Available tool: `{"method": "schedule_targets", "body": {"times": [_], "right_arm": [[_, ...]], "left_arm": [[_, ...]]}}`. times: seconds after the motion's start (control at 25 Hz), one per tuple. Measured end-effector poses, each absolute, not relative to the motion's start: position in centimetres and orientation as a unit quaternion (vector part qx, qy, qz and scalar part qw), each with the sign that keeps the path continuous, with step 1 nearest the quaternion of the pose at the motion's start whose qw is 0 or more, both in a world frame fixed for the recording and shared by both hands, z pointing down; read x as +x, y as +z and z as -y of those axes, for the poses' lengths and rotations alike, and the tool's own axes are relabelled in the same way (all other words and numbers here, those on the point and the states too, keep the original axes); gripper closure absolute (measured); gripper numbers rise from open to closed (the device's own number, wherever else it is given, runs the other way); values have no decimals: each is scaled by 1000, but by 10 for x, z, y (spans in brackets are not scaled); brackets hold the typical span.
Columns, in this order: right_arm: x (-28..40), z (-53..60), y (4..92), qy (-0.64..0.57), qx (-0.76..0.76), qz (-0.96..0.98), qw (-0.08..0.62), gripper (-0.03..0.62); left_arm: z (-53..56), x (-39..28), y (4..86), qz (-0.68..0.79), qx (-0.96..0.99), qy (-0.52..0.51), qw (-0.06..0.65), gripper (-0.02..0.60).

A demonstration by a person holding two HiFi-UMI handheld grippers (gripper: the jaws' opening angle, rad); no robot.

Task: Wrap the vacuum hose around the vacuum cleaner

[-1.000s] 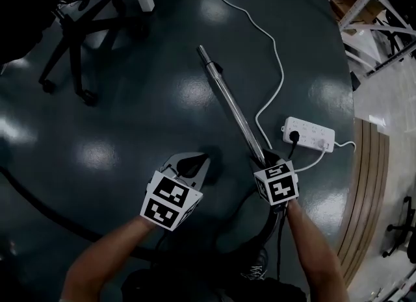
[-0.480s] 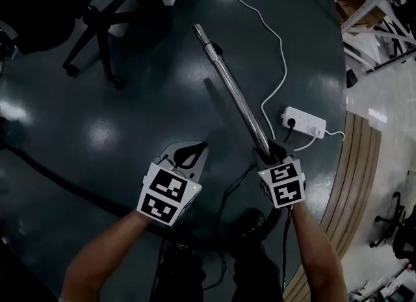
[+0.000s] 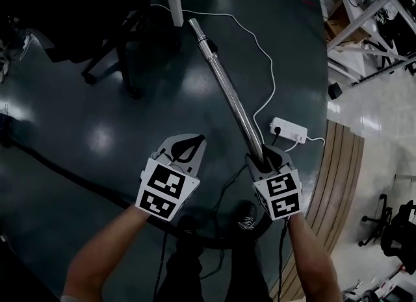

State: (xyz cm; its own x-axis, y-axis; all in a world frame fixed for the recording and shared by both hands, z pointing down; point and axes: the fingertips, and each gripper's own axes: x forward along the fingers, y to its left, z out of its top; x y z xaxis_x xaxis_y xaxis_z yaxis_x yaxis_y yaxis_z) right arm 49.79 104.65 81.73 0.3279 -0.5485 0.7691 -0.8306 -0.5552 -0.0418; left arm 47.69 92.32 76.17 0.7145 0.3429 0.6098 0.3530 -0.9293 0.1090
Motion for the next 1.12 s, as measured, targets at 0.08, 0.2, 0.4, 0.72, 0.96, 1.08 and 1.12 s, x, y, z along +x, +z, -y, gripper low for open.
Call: {"method": "schedule_targets", "body": {"times": [0.08, 0.2, 0.4, 0.72, 0.96, 1.08, 1.12], "right_arm": [[490, -1037, 788, 378, 791, 443, 186, 425], [475, -1018, 741, 370, 786, 456, 194, 425], [441, -973, 668, 352, 774, 479, 218, 425], [374, -891, 573, 314, 736, 534, 272, 425], [323, -834, 526, 291, 696, 576, 315, 425], [301, -814, 510, 283, 673, 596, 334, 425], [295, -807, 506, 280, 665, 603, 340, 425]], "left_arm": [[-917, 471, 731, 191, -928, -320, 22, 574], [-900, 457, 681, 189, -931, -311, 31, 575], [-863, 420, 612, 172, -935, -307, 38, 574], [-794, 362, 522, 149, -942, -289, 80, 559], [-754, 326, 488, 195, -923, -295, 151, 378], [-743, 311, 478, 215, -906, -297, 210, 317], [-739, 306, 475, 220, -900, -297, 231, 308]]}}
